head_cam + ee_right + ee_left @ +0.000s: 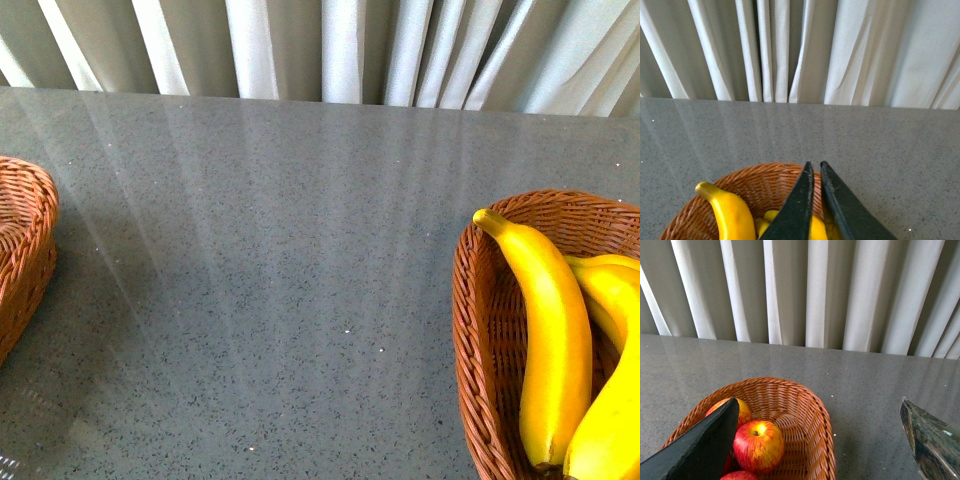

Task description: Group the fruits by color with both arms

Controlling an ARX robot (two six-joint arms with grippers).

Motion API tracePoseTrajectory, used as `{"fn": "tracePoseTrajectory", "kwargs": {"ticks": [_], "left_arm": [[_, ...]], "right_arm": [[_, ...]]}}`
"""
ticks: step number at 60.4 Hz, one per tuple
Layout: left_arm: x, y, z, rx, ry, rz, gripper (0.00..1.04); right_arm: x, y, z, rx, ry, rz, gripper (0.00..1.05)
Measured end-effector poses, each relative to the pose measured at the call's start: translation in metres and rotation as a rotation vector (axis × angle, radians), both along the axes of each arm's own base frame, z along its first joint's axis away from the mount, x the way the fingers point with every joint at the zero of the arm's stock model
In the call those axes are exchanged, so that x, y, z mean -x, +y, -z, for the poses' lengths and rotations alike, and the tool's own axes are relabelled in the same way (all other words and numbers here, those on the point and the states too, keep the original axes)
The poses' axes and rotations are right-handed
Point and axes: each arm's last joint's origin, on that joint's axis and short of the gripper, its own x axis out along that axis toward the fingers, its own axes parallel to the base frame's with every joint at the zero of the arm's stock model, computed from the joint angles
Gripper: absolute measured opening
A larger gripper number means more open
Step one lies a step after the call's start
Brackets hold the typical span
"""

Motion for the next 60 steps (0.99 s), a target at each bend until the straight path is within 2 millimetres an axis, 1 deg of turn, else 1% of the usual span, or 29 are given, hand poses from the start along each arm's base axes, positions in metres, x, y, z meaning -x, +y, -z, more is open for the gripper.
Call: {"fn": "tracePoseTrajectory", "kwargs": {"ticks": [1,27,38,60], "left_arm": [[0.000,0.000,0.000,0.000,0.000,0.000,0.96],[0.000,0.000,0.000,0.000,0.000,0.000,0.96],[0.000,0.000,0.000,0.000,0.000,0.000,0.96],[0.000,0.000,0.000,0.000,0.000,0.000,0.96]], "right_arm": [[0.002,0.000,0.000,0.002,-0.002,0.000,0.01],[0.032,0.000,-0.001,-0.004,-0.003,0.003,0.02],[0.044,0.000,-0.007,-0.005,-0.021,0.003,0.02],[0.057,0.000,-0.011,-0.005,-0.035,0.003,0.02]]}}
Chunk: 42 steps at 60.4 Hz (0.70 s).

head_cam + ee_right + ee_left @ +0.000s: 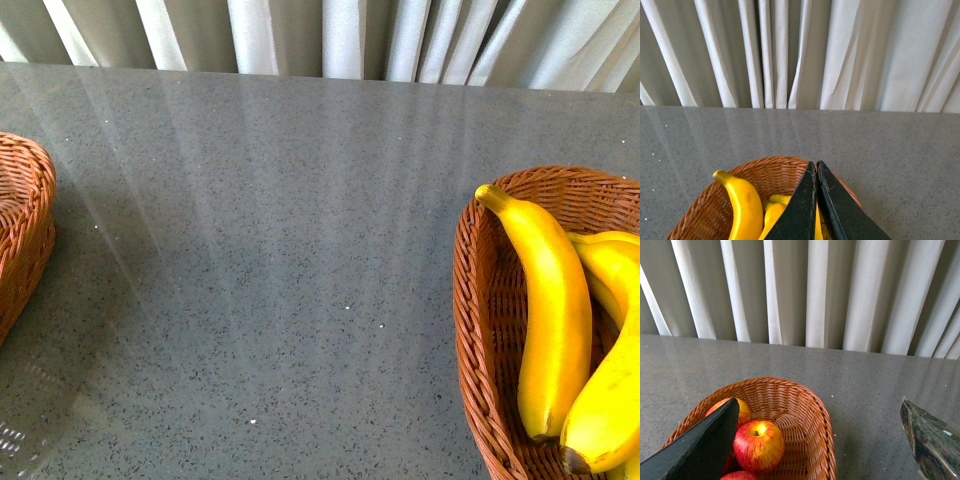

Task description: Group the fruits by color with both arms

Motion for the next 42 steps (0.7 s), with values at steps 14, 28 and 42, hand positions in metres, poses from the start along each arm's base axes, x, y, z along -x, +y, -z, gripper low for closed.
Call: {"fn": "tracePoseTrajectory", "kwargs": {"ticks": [14,28,42], "left_arm": [[0.000,0.000,0.000,0.000,0.000,0.000,0.96],[0.000,0.000,0.000,0.000,0.000,0.000,0.96],[0.000,0.000,0.000,0.000,0.000,0.000,0.96]], "right_arm": [[0.006,0.000,0.000,0.000,-0.001,0.000,0.02],[0.011,0.000,0.000,0.000,-0.001,0.000,0.02],[0.016,0.000,0.000,0.000,-0.001,0.000,0.02]]}}
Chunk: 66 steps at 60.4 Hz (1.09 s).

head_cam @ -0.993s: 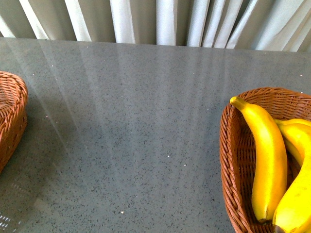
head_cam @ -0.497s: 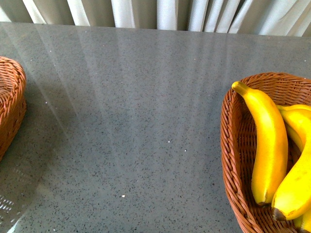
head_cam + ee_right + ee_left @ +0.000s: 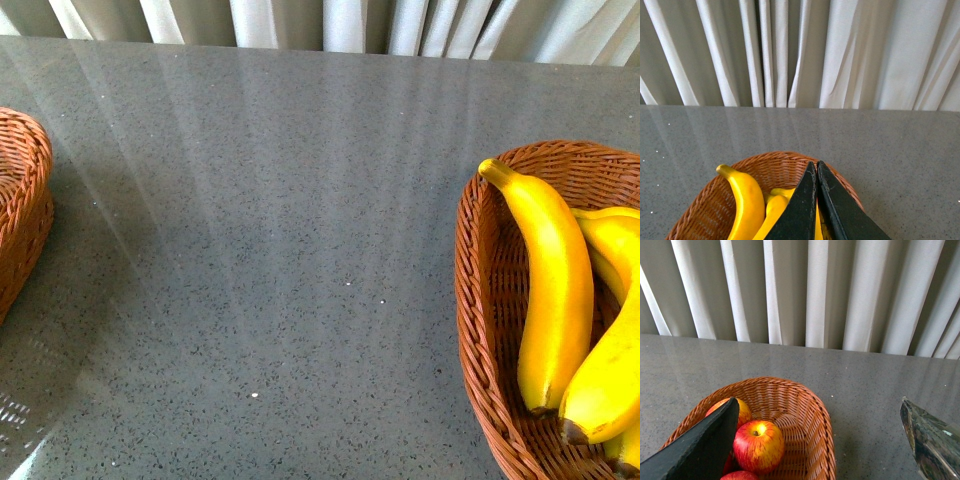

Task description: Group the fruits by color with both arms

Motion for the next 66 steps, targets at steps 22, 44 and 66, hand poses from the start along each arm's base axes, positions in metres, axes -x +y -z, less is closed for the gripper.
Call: {"fn": "tracePoseTrajectory", "kwargs": {"ticks": [22,44,66], "left_arm": [[0.0000,0.0000,0.0000,0.000,0.000,0.000,0.96],[0.0000,0.0000,0.0000,0.000,0.000,0.000,0.96],[0.0000,0.0000,0.0000,0.000,0.000,0.000,0.96]], "right_arm": [[0.0108,0.0002,0.0029,0.000,0.006,-0.002,0.02],[0.0109,0.0002,0.0029,0.000,0.005,-0.002,0.05],[0.0109,0.0002,0.0029,0.000,0.005,-0.002,0.67]]}}
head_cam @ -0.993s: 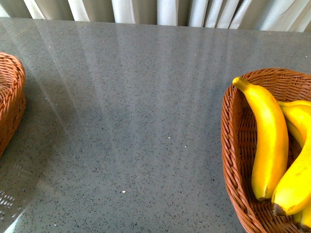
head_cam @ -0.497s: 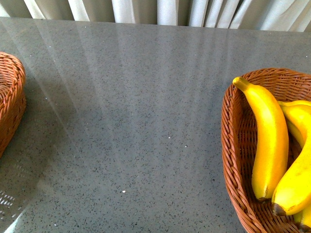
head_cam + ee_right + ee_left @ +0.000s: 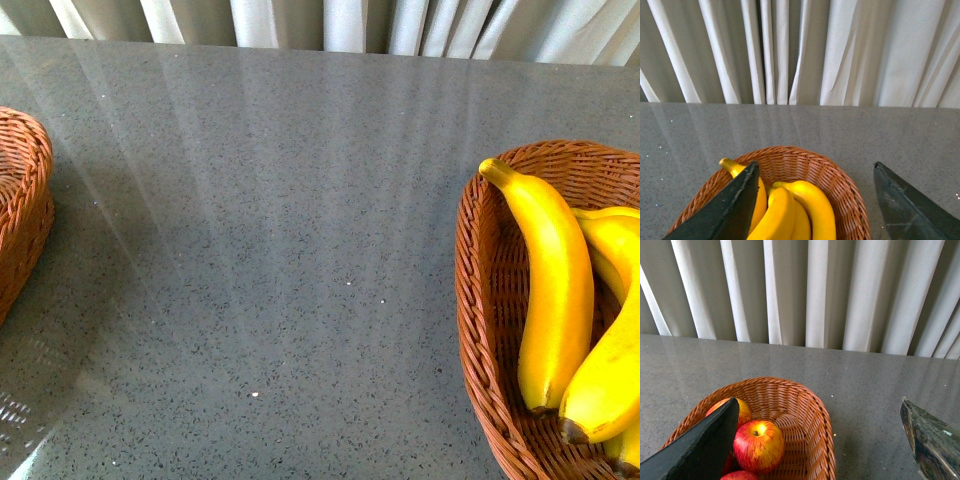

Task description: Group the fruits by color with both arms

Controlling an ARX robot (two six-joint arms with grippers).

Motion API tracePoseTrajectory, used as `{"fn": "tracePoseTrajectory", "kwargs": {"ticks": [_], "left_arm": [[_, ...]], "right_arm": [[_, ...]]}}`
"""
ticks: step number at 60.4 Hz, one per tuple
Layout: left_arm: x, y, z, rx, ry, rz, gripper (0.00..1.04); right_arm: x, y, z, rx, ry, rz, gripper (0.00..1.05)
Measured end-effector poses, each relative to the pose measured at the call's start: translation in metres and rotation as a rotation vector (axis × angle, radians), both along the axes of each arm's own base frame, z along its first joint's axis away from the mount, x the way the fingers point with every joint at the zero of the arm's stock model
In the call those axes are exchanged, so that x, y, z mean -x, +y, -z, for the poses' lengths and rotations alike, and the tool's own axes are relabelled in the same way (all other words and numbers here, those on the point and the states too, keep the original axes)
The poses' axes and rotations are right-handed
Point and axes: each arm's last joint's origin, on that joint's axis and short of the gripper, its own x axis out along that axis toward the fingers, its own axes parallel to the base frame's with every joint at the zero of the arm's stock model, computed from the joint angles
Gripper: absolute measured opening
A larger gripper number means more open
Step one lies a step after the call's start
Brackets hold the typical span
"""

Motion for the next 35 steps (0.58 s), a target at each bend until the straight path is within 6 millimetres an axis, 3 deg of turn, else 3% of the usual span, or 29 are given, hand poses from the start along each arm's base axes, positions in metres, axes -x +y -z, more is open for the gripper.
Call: {"fn": "tracePoseTrajectory", "kwargs": {"ticks": [12,35], "left_arm": [[0.0000,0.0000,0.0000,0.000,0.000,0.000,0.96],[0.0000,0.0000,0.0000,0.000,0.000,0.000,0.96]], "right_arm": [[0.0000,0.0000,0.0000,-0.001,0.000,0.000,0.97],[0.0000,0.0000,0.0000,-0.001,0.000,0.000,0.96]]}}
